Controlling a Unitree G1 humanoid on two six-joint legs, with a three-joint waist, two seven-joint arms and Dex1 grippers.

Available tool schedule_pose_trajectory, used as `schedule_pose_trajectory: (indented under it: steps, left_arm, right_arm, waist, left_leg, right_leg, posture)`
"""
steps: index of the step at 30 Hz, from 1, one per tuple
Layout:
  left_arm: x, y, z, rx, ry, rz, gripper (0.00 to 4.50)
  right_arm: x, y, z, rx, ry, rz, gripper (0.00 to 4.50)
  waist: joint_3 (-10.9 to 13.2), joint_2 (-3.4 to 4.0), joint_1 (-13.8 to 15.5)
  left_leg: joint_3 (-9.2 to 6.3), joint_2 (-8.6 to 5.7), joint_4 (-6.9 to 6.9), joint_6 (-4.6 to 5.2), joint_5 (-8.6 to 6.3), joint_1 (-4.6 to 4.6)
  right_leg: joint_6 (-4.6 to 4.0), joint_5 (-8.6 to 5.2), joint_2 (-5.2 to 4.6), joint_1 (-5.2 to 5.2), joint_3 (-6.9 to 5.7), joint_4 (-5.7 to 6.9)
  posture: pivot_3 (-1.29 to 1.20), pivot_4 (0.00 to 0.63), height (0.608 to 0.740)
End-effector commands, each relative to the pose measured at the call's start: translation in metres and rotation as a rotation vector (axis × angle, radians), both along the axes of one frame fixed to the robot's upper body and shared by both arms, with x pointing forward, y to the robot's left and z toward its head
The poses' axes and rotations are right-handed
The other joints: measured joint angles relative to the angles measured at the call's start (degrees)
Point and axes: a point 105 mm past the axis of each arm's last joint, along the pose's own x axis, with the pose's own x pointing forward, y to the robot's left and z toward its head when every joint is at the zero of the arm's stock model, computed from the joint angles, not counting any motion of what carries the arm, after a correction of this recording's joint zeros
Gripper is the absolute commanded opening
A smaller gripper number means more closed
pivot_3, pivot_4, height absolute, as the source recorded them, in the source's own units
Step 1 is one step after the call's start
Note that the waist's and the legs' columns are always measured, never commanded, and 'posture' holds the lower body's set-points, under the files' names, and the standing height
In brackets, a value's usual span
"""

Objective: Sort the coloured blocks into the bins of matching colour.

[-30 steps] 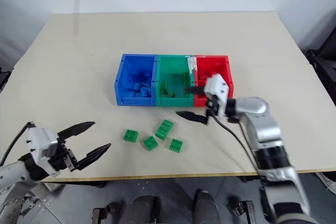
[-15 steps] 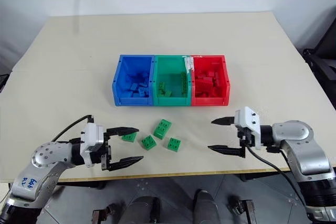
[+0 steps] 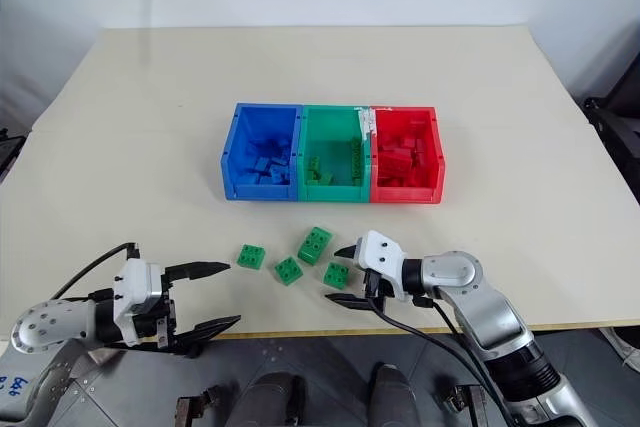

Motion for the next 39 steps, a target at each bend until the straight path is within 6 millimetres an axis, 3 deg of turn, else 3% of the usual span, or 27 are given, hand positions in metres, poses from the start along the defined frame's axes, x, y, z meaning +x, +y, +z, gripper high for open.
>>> schedule_pose_trajectory:
  steps: [1,4,6,9,15,20,24,29,32,34,36,39]
  left_arm:
    - [-0.002,0.000,0.012,-0.009,-0.050,0.009,4.50]
    - [-0.001,0.001,0.014,-0.016,-0.065,0.032,4.50]
    - [0.000,0.003,0.017,-0.033,-0.076,0.057,4.50]
    - [0.003,0.006,0.021,-0.070,-0.102,0.110,4.50]
    - [0.006,0.023,0.032,-0.145,-0.144,0.264,4.50]
    - [0.002,0.032,0.032,-0.141,-0.148,0.319,4.50]
    - [-0.002,0.035,0.031,-0.129,-0.153,0.342,4.50]
    - [-0.006,0.035,0.031,-0.124,-0.149,0.345,4.50]
    - [-0.005,0.034,0.030,-0.123,-0.146,0.334,4.50]
    - [-0.002,0.032,0.029,-0.119,-0.144,0.310,4.50]
    - [0.003,0.027,0.029,-0.107,-0.152,0.271,4.50]
    - [0.010,0.016,0.029,-0.112,-0.152,0.198,4.50]
  right_arm:
    - [-0.001,0.003,0.010,0.026,-0.025,0.047,2.87]
    - [0.003,0.001,0.015,0.040,-0.031,0.057,1.71]
    - [0.003,0.001,0.024,0.070,-0.002,0.094,1.45]
    - [0.011,0.004,0.052,0.193,-0.011,0.106,1.45]
    - [0.093,0.007,0.121,0.380,-0.176,-0.219,1.45]
    - [0.136,0.011,0.140,0.358,-0.270,-0.371,1.45]
    - [0.151,0.013,0.140,0.323,-0.302,-0.392,2.78]
    - [0.137,-0.002,0.141,0.342,-0.323,-0.286,4.48]
    - [0.115,-0.019,0.131,0.327,-0.315,-0.170,4.48]
    - [0.089,-0.034,0.119,0.312,-0.292,-0.045,4.48]
    - [0.063,-0.059,0.094,0.202,-0.253,0.050,4.48]
    - [0.044,-0.088,0.067,0.036,-0.247,0.101,4.48]
  waist:
    - [0.00,0.00,-0.01]
    - [0.00,0.00,-0.06]
    - [0.00,0.00,-0.06]
    - [0.00,0.00,-0.07]
    - [0.01,0.01,-0.65]
    - [0.00,-0.01,-0.76]
    - [0.00,-0.01,-1.12]
    - [0.01,0.01,-1.75]
    - [0.01,0.00,-1.51]
    - [0.00,0.00,-1.28]
    - [0.02,0.04,-0.39]
    - [0.03,0.05,-0.19]
  left_leg:
    - [0.00,0.01,0.00,0.00,0.00,0.00]
    - [0.01,0.01,0.05,0.00,0.00,0.00]
    - [0.01,0.02,0.07,0.00,0.00,0.01]
    - [0.00,0.03,0.08,0.01,-0.01,0.00]
    - [-0.10,0.12,0.22,-0.05,-0.02,0.04]
    - [-0.06,0.04,0.24,-0.06,-0.05,-0.02]
    - [0.01,-0.01,0.22,0.03,-0.14,-0.09]
    - [0.02,0.00,0.19,0.05,-0.17,-0.16]
    - [0.01,0.01,0.19,0.07,-0.18,-0.16]
    - [0.00,-0.01,0.22,0.13,-0.22,-0.17]
    - [0.01,-0.01,0.25,0.16,-0.26,-0.17]
    - [0.13,-0.01,0.31,0.20,-0.30,-0.14]
  right_leg:
    - [0.00,0.00,0.01,0.00,0.00,0.00]
    - [0.00,0.00,0.01,0.00,0.00,0.04]
    - [0.00,0.00,0.01,0.00,0.00,0.05]
    - [0.00,0.00,0.01,0.00,0.00,0.05]
    - [-0.01,0.00,0.02,-0.08,0.07,0.25]
    - [-0.12,-0.06,0.02,-0.20,0.12,0.44]
    - [-0.14,-0.07,0.00,-0.21,0.12,0.40]
    - [-0.14,-0.07,0.01,-0.25,0.09,0.34]
    - [-0.14,-0.07,0.01,-0.22,0.04,0.31]
    - [-0.13,-0.06,0.00,-0.17,0.03,0.25]
    - [-0.12,-0.06,0.00,-0.12,0.02,0.22]
    - [-0.04,-0.02,0.00,-0.06,0.01,0.08]
  posture:
    - [0.00,0.150,0.740]
    - [0.00,0.150,0.740]
    - [0.00,0.150,0.740]
    - [0.00,0.150,0.740]
    - [0.00,0.150,0.740]
    - [0.00,0.150,0.740]
    - [0.00,0.150,0.740]
    - [0.00,0.150,0.740]
    - [0.00,0.150,0.740]
    - [0.00,0.150,0.740]
    - [0.00,0.150,0.740]
    - [0.00,0.150,0.740]
